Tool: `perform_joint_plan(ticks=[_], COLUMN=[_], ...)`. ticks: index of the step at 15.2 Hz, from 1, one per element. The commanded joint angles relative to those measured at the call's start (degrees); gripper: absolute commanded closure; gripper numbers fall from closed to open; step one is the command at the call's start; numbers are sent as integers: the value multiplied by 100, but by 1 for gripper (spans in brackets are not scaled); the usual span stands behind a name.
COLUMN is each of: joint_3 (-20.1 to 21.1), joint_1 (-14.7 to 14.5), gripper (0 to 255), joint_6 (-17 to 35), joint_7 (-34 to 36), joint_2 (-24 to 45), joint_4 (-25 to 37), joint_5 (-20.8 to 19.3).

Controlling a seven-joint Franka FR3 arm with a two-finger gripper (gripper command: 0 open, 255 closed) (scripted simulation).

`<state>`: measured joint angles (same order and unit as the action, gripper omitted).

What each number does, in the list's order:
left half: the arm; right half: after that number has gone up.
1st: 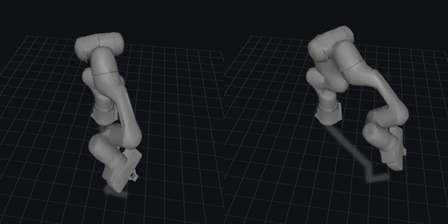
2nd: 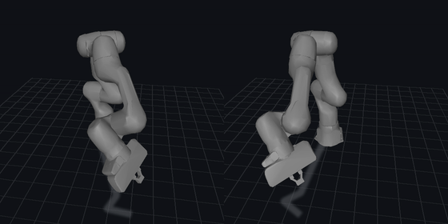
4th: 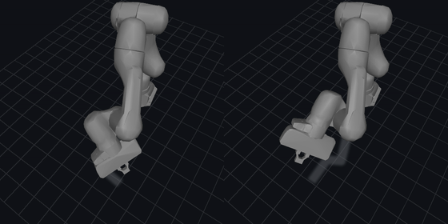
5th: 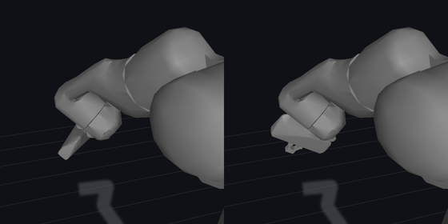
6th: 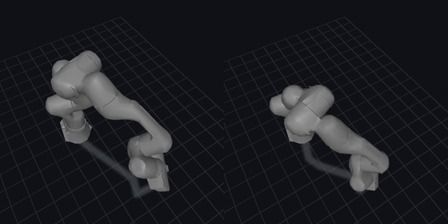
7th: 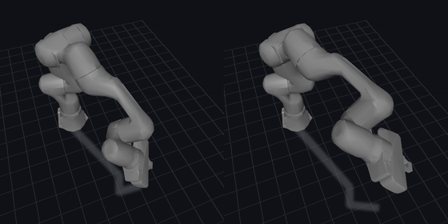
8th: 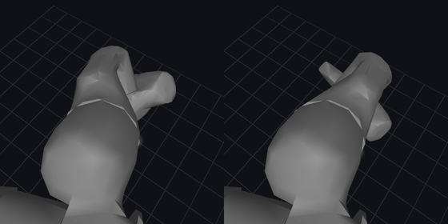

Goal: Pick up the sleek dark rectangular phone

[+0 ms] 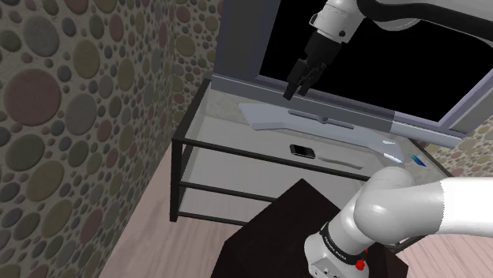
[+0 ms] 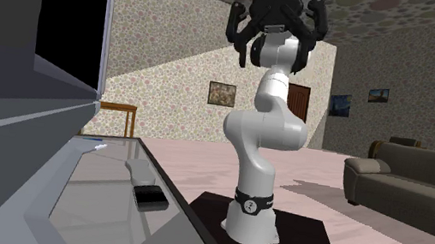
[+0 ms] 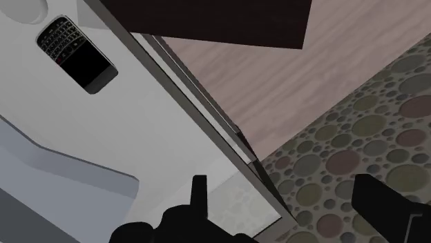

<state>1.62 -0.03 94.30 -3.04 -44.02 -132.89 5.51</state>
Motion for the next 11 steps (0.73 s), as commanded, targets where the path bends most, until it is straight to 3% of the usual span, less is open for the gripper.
perform_joint_plan(ticks=[1,11], joint_3=[0,-1019], joint_1=[0,154], gripper=[0,0], joint_6=[0,727], joint_7=[0,-1765], joint_2=[0,-654], joint_4=[0,-1620], joint_5=[0,-839])
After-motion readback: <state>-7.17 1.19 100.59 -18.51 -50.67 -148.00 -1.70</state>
